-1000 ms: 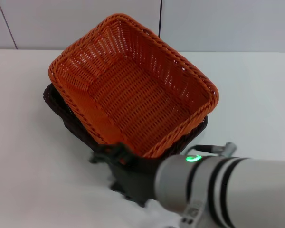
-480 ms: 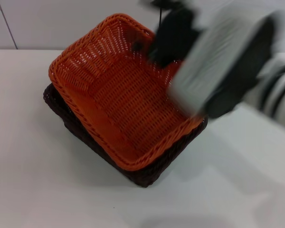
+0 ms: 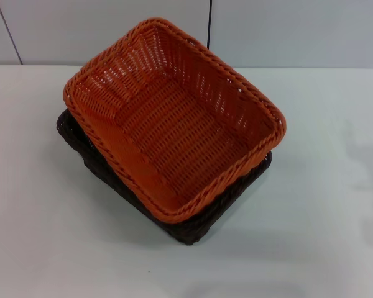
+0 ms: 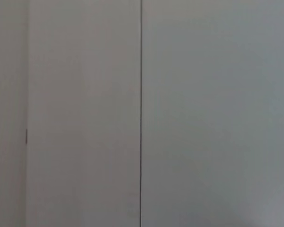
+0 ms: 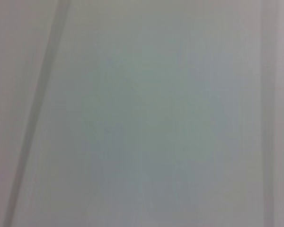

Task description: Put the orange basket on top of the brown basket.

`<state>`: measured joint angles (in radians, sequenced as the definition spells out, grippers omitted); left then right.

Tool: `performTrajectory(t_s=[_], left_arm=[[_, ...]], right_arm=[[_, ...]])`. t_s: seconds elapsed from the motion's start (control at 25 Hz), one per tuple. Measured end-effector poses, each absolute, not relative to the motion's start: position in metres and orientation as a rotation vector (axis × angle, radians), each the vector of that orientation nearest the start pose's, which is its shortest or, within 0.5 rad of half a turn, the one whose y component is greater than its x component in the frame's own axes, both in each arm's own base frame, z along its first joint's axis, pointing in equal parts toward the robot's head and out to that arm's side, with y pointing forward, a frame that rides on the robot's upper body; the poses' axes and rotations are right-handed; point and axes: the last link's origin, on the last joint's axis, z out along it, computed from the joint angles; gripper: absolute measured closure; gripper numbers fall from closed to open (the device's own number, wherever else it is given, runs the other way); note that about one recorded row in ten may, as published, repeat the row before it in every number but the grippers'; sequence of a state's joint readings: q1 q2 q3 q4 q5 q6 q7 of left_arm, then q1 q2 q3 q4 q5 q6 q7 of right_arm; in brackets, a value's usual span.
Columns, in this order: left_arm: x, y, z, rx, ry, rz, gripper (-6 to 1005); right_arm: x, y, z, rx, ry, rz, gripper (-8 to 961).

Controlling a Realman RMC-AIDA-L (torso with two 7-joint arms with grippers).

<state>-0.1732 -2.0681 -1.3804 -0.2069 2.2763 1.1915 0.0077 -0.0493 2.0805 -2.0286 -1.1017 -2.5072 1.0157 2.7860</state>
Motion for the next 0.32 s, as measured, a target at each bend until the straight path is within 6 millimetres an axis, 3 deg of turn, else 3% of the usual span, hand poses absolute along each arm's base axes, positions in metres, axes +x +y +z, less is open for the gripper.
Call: performTrajectory(t_s=[0.04, 0.16, 0.32], left_arm=[[-0.437, 0.234, 0.070, -0.966, -0.678, -0.423, 198], [-0.439, 0.231, 0.073, -0.951, -0.685, -0.443, 198], [-0.440, 0.227, 0.075, -0.937, -0.674, -0.445, 198]], right_arm=[[0.241, 0.289, 0.037, -1.299, 0.303, 0.798, 320], [0.270, 0.279, 0.036, -1.167, 0.350, 0.916, 320], [0.284, 0.276, 0.036, -1.110, 0.378, 0.910, 320]])
